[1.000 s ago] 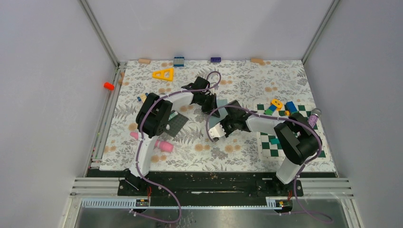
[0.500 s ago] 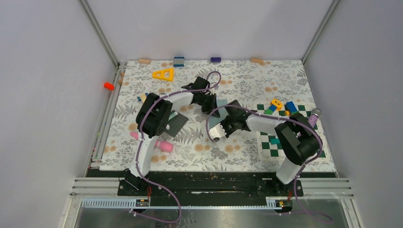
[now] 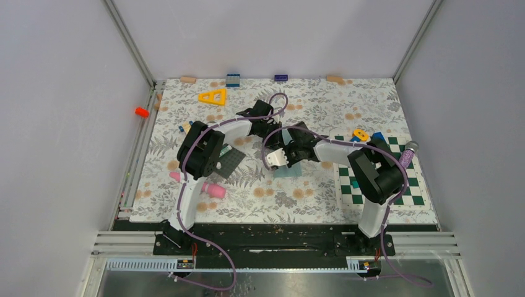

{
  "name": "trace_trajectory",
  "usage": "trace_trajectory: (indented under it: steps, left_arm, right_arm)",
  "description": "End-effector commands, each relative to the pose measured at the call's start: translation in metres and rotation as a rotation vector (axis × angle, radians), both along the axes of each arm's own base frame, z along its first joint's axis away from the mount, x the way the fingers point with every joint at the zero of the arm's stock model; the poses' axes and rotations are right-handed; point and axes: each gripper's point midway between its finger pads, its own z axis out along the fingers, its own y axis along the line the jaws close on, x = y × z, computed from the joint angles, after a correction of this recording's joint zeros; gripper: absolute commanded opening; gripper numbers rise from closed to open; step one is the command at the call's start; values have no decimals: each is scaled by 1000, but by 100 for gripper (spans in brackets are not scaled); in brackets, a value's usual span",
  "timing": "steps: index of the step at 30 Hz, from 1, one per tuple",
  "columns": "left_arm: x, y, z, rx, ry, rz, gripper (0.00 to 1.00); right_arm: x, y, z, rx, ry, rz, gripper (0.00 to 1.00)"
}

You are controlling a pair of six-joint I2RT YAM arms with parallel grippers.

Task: Place the letter into the envelope and seal it
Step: Seal the envelope flap on the envelope.

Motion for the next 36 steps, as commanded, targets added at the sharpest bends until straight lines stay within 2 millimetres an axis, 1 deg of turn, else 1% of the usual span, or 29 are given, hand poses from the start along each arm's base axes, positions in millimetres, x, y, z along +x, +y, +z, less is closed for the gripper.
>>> trace_trajectory:
  steps: [1, 3, 4, 5, 7, 9, 11, 13, 18, 27, 33, 36]
  left_arm:
    - [4, 8, -13, 53, -19, 7, 0]
    - [4, 9, -13, 54, -21, 7, 0]
    - [5, 9, -12, 53, -23, 8, 0]
    - [5, 9, -12, 53, -22, 9, 0]
    - [7, 8, -11, 49, -23, 11, 0]
    - [9, 7, -10, 52, -25, 11, 0]
    - [12, 7, -8, 61, -29, 15, 0]
    - [15, 7, -7, 72, -36, 23, 0]
    - [19, 7, -7, 87, -34, 28, 0]
    - [19, 8, -11, 97, -21, 34, 0]
    - [16, 13, -11, 110, -27, 60, 0]
    - [14, 16, -8, 108, -35, 71, 0]
  right_arm:
    - [24, -12, 1, -14, -36, -78, 0]
    - [20, -13, 2, -3, -26, -71, 0]
    - [15, -13, 1, -1, -16, -53, 0]
    - [5, -14, -3, 0, 7, -29, 0]
    - [-13, -15, -4, 12, 37, 17, 0]
    - [-25, -17, -8, 5, 54, 54, 0]
    - [-33, -20, -12, -1, 59, 83, 0]
    - [-36, -19, -12, 7, 66, 89, 0]
    - [-34, -13, -9, 25, 71, 81, 0]
    - [-19, 2, -8, 32, 27, 37, 0]
    - [-6, 10, 7, 84, 9, -43, 0]
    - [-12, 15, 13, 114, 29, -45, 0]
